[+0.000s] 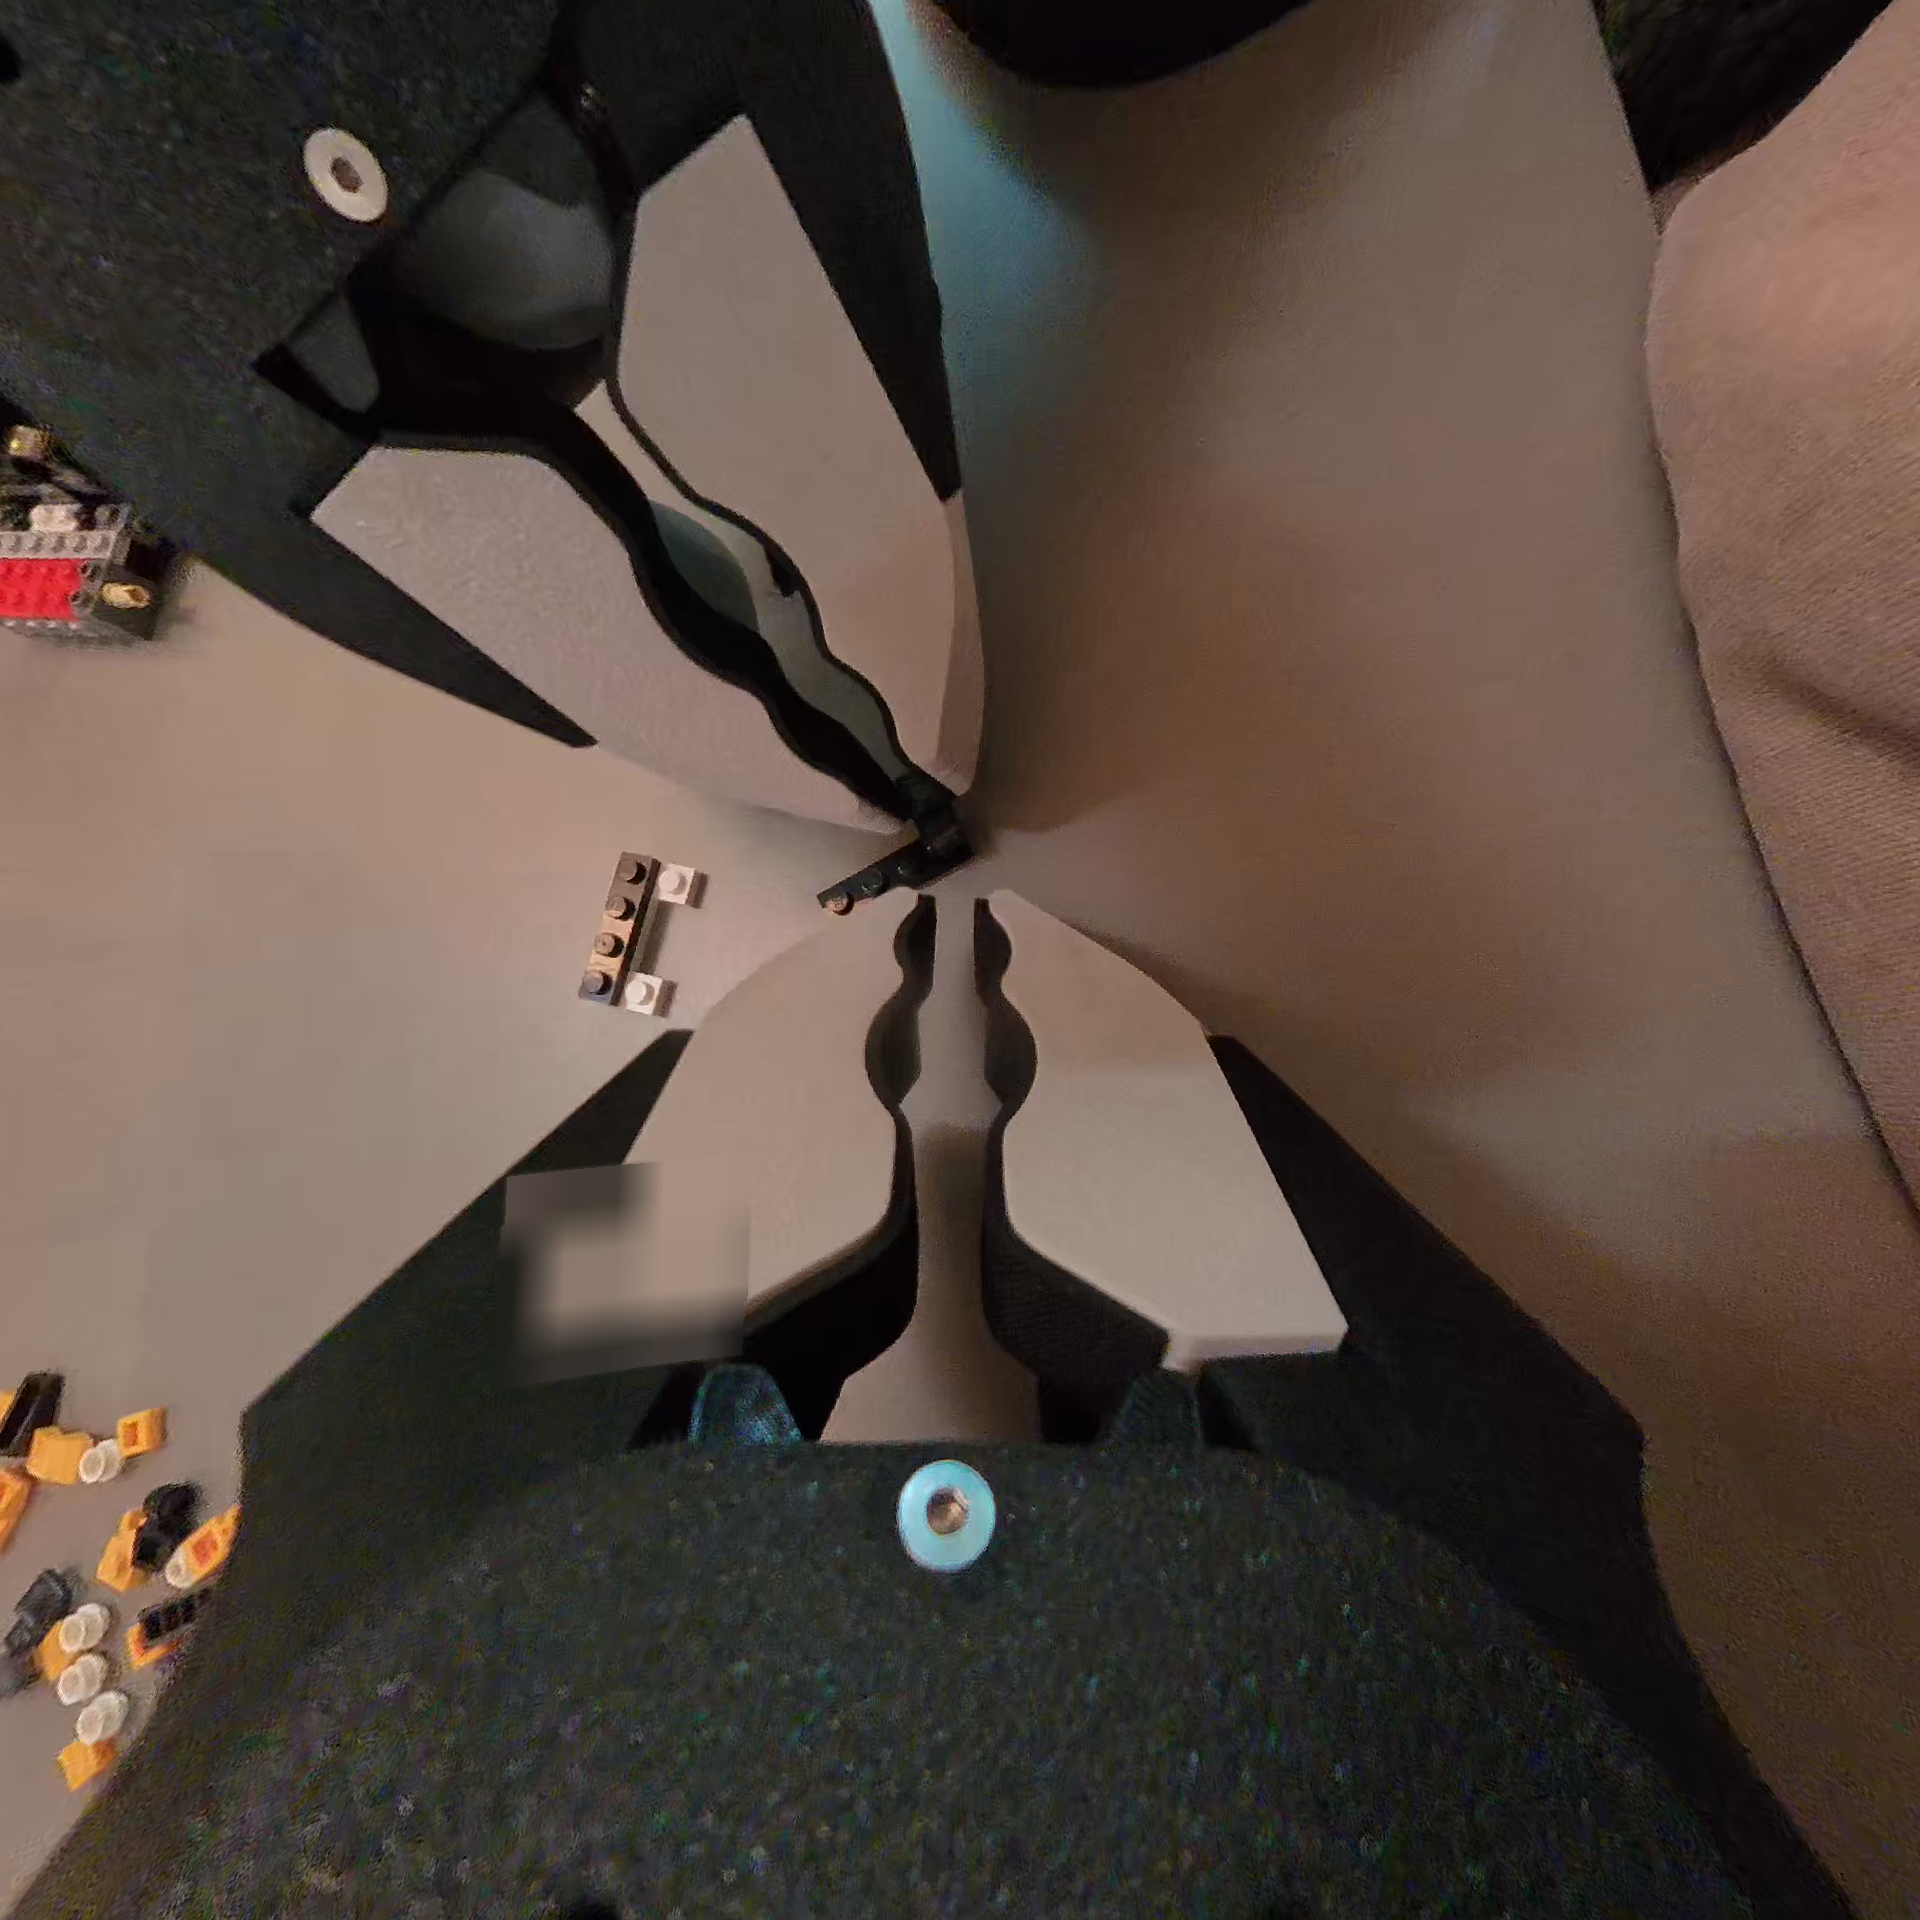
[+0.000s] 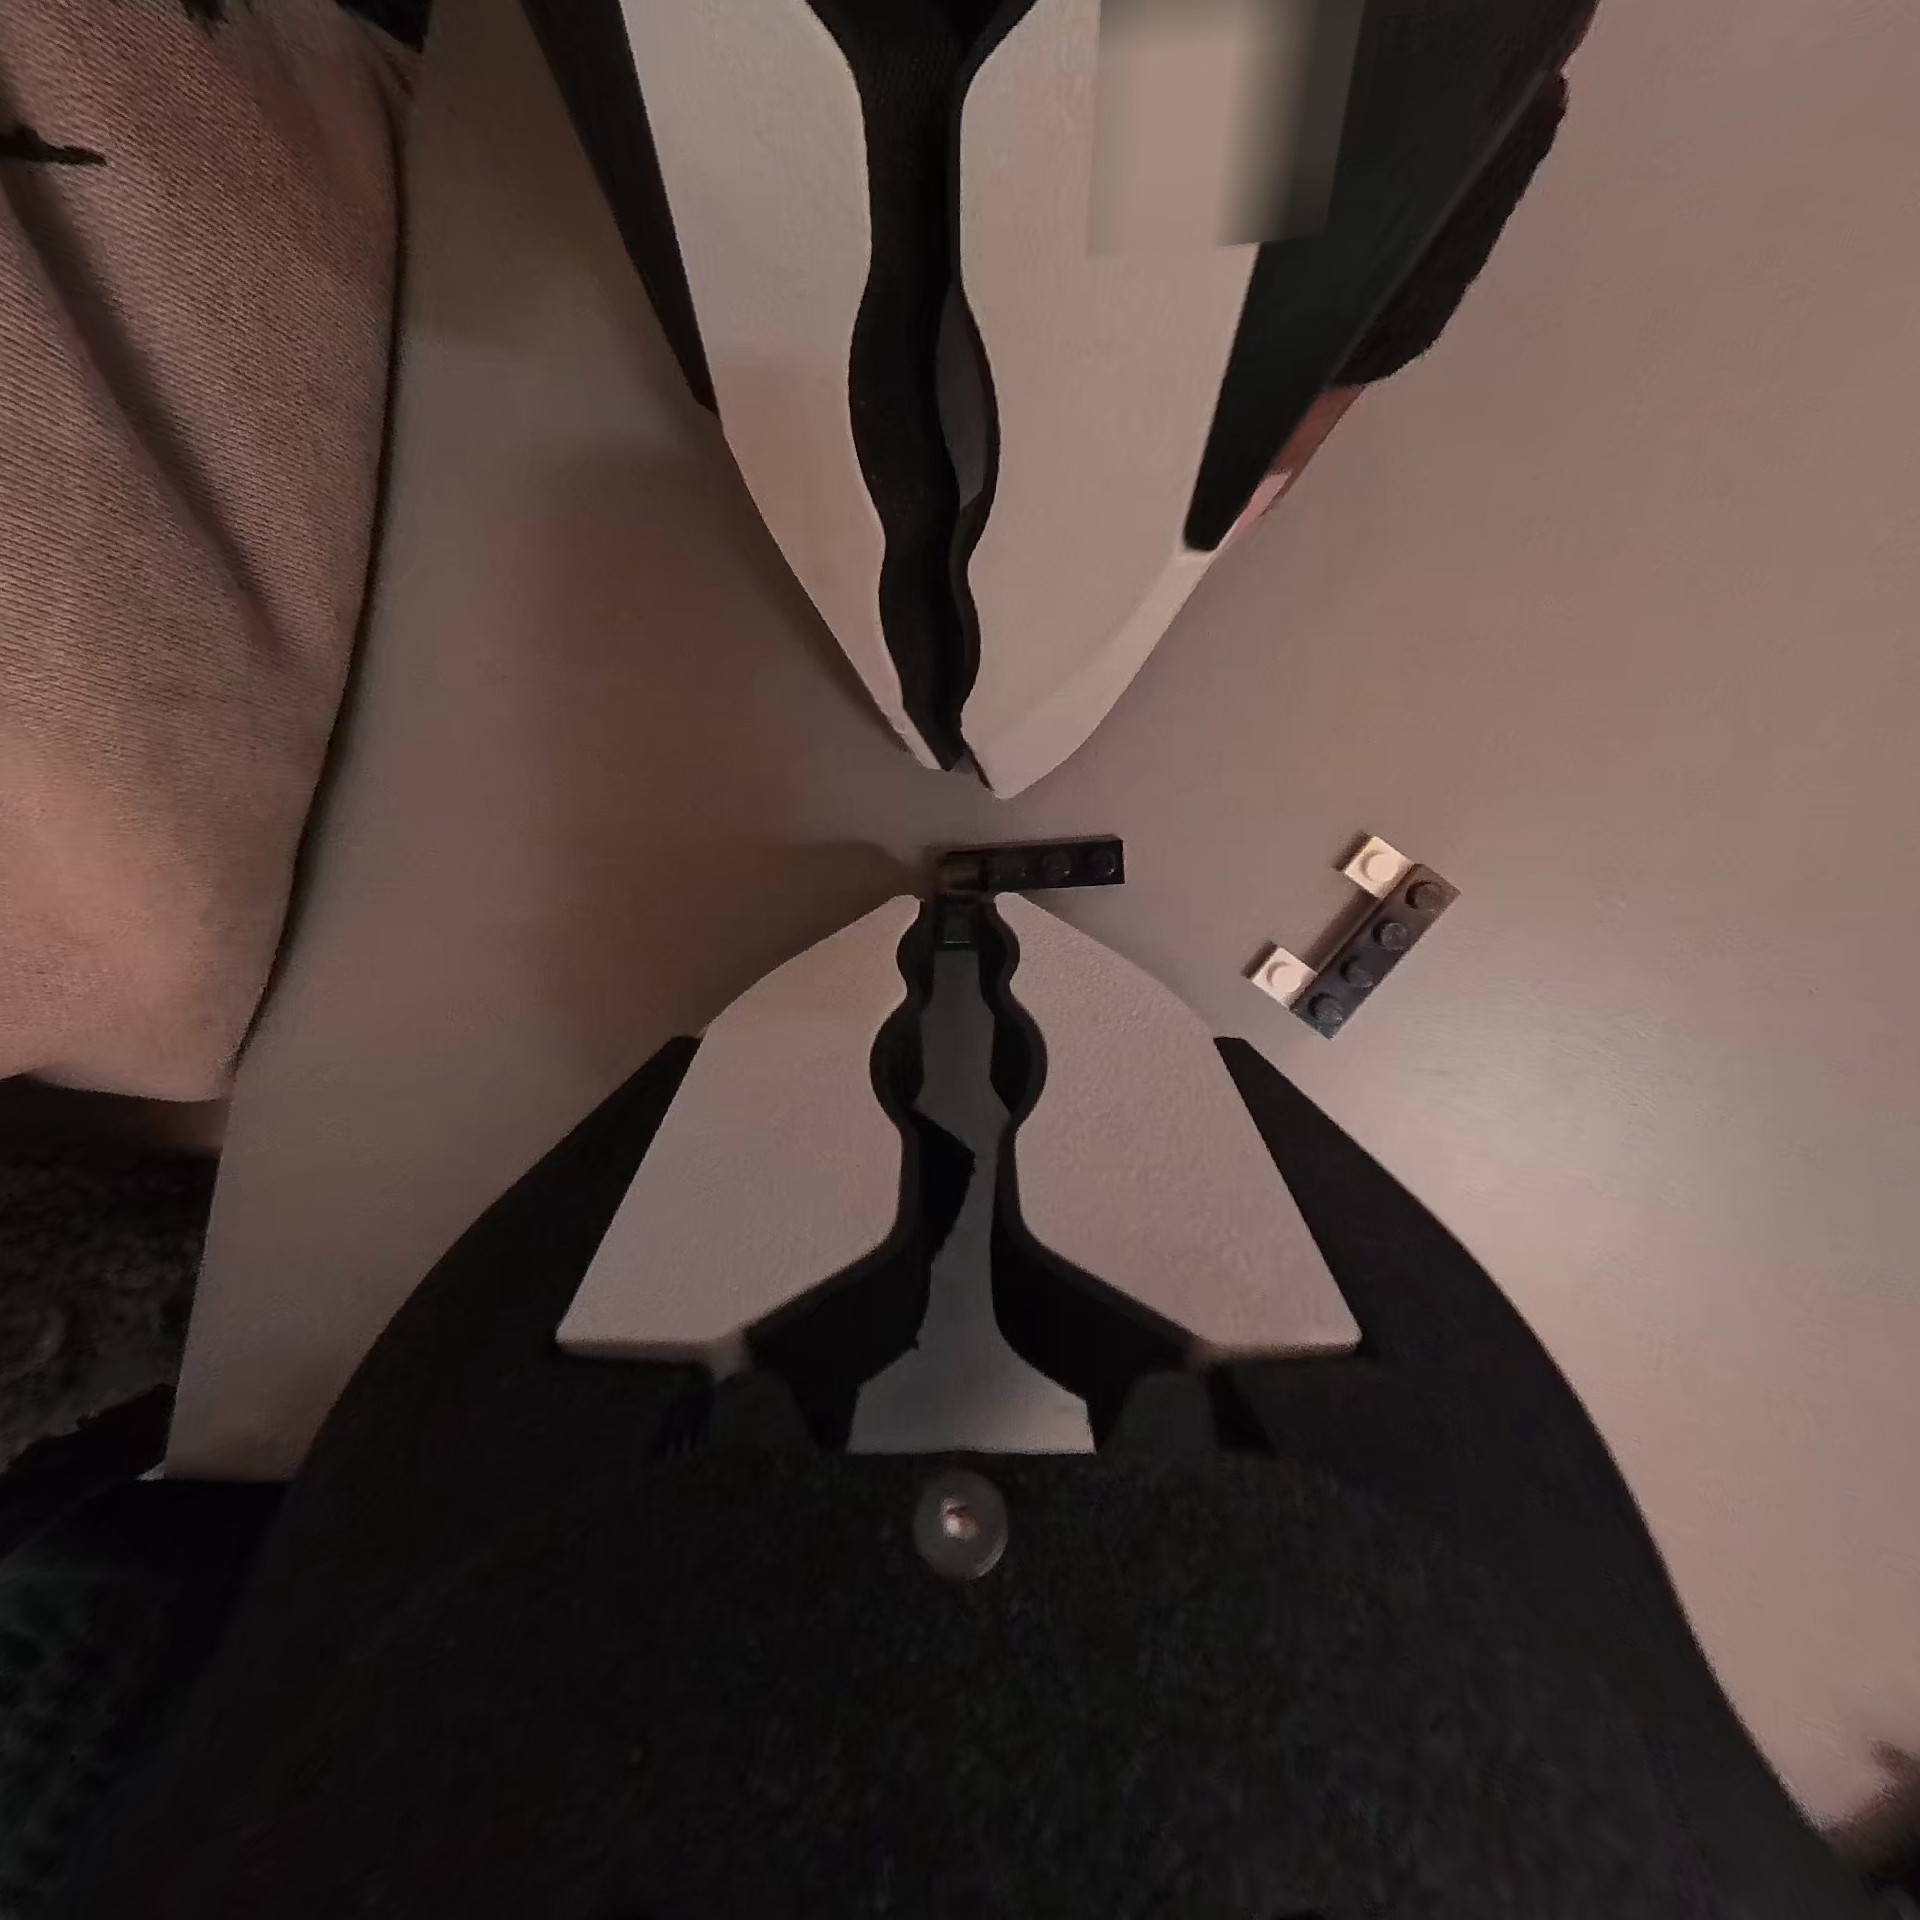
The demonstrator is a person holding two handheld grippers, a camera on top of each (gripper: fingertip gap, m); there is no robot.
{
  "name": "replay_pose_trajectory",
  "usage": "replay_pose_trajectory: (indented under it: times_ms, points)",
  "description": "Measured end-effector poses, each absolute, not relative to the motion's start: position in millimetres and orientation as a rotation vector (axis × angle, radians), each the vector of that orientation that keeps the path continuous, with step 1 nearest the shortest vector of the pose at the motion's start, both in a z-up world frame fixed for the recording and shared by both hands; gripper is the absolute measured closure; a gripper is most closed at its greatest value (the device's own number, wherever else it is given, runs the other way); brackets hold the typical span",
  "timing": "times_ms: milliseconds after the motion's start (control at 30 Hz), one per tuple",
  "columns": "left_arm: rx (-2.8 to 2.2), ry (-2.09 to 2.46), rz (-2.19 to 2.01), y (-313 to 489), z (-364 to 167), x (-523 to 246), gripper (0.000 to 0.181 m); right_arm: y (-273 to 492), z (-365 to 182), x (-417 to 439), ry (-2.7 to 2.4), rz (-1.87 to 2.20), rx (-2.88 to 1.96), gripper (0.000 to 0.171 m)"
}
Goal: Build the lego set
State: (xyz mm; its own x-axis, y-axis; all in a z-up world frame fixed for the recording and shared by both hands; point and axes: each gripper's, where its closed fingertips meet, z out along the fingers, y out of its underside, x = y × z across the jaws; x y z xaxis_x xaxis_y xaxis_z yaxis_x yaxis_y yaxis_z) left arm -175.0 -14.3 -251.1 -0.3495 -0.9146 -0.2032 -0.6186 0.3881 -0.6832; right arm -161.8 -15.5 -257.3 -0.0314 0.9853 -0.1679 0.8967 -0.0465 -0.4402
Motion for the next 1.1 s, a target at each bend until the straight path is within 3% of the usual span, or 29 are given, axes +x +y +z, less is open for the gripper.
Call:
replay_pose_trajectory:
  times_ms: [1100]
  points:
    - [-1.292, 2.046, -0.655, -20.7, -254.5, -167.3, 0.175, -17.3, -259.5, -165.4, -1.836, 0.658, -2.242, 0.163]
